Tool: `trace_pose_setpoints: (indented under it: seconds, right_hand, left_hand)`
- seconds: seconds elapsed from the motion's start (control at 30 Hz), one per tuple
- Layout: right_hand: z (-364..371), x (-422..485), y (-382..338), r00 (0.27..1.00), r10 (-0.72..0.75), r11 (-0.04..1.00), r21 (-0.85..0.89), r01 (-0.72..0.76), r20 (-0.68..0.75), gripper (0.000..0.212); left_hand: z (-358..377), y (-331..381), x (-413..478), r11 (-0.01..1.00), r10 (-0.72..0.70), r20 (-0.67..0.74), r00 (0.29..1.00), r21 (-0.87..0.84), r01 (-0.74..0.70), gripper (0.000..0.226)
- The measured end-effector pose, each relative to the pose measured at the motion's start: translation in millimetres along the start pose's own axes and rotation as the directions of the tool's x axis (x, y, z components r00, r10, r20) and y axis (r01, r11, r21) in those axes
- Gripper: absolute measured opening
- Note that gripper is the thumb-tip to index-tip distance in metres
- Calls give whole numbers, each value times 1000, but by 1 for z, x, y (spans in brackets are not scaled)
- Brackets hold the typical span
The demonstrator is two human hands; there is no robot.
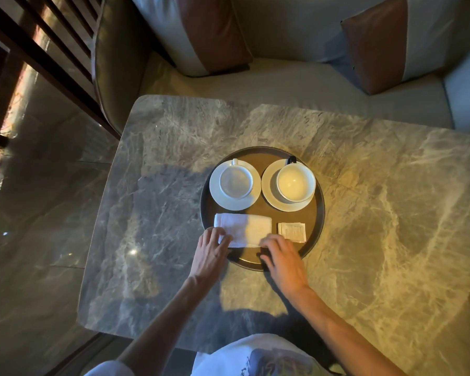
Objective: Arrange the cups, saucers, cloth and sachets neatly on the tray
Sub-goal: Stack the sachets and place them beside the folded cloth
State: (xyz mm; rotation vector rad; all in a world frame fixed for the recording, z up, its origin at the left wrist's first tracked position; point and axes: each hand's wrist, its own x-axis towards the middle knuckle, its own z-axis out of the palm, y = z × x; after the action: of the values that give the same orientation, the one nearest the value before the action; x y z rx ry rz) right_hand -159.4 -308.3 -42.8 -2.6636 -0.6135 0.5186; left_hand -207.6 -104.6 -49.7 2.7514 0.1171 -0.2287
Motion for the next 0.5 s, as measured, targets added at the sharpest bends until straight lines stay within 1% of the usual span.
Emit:
trace_pose_setpoints:
  seconds: [0.07,0.17,0.27,0.37,0.43,0.5]
  right_hand:
    - [11,4,-7,998,43,999,-10,-43,40,32]
    - [18,9,-13,992,117,993,-30,-116,45,37]
    - [18,14,-12,993,116,993,-21,-116,20,34]
    - [16,18,-12,994,106,994,-6,-106,20,30]
    - [14,17,-10,997,72,997,5,-72,9,25]
    - [7,16,-4,997,56,995,83,-51,-53,16]
  left_hand:
    - [3,-3,0,1000,28,-4,1000,12,-28,47]
    - [4,-9,3,994,103,-31,994,44,-101,50]
    - [2,-13,10,983,172,-37,984,79,-169,51]
    - [1,-14,13,982,162,-20,987,102,-159,53]
    - [3,-11,11,985,128,-23,992,122,-124,45]
    - [2,-7,8,992,92,-67,994,88,-86,23]
